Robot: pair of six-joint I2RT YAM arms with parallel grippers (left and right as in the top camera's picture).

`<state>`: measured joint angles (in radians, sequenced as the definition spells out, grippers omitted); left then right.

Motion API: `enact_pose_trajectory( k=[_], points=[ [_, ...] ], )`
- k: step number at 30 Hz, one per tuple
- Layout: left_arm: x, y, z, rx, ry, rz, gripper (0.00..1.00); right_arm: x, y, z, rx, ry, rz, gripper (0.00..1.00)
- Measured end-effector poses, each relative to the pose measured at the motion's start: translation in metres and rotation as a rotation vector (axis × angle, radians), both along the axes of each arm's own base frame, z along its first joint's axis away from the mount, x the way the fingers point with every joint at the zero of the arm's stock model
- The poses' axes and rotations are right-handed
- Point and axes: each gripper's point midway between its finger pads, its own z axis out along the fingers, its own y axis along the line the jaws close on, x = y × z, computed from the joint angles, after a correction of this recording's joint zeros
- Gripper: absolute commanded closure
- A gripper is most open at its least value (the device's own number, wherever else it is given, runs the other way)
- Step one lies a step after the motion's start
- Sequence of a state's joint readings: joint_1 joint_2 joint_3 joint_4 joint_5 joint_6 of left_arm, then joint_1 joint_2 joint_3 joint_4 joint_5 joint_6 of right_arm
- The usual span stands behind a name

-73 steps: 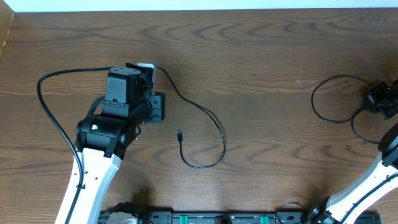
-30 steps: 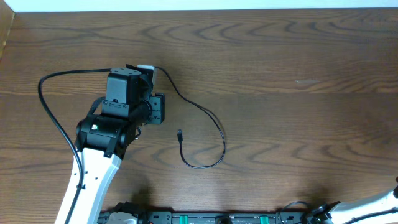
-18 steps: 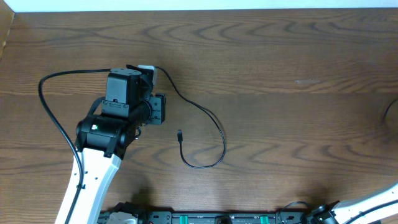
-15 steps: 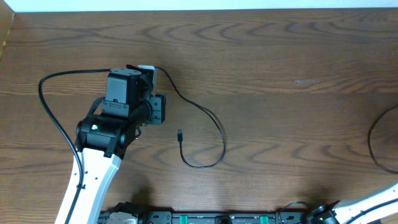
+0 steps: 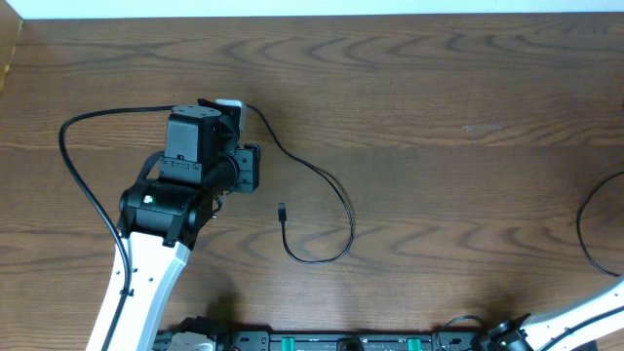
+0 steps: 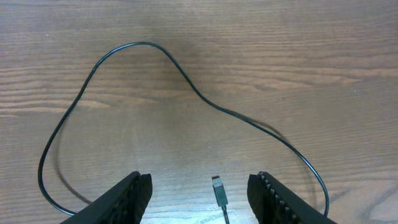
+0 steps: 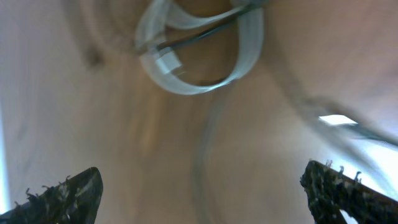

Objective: Untangle cables

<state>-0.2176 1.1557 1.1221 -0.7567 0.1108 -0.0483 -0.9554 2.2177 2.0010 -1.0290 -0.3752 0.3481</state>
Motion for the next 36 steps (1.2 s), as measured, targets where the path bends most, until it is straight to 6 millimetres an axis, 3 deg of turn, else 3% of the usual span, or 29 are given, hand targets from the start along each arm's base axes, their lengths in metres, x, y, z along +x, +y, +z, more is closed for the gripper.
enact_pose_trajectory(
  k=[4,6,10,15,20,22,29,32,36],
  points=[
    [0.001,0.0,0.001,-0.001,-0.005,0.0,0.44,0.042,0.051,0.004,0.016,-0.051,0.22,0.01],
    [0.001,0.0,0.001,-0.001,-0.004,0.0,0.44,0.068,0.086,0.005,0.002,-0.069,0.366,0.01],
    [-0.005,0.001,-0.005,0.003,0.03,0.004,0.44,0.11,0.167,0.005,-0.038,-0.087,0.67,0.01],
    [-0.021,0.004,-0.016,0.009,0.109,0.02,0.44,0.132,0.282,-0.001,-0.09,-0.061,1.074,0.01],
    [-0.023,0.005,-0.018,0.009,0.123,0.024,0.44,0.126,0.374,-0.005,-0.095,-0.032,1.361,0.01],
    [-0.019,0.005,-0.015,0.008,0.105,0.027,0.44,0.116,0.417,-0.007,-0.096,-0.012,1.498,0.01],
    [0.0,0.018,-0.003,0.044,0.012,0.105,0.44,0.076,0.532,-0.011,-0.144,0.015,1.884,0.01],
    [0.002,0.035,-0.003,0.065,0.009,0.187,0.45,0.059,0.572,-0.013,-0.192,0.014,2.029,0.01],
    [0.002,0.052,-0.005,0.081,0.017,0.263,0.45,0.042,0.606,-0.017,-0.278,0.037,2.154,0.01]
  ],
)
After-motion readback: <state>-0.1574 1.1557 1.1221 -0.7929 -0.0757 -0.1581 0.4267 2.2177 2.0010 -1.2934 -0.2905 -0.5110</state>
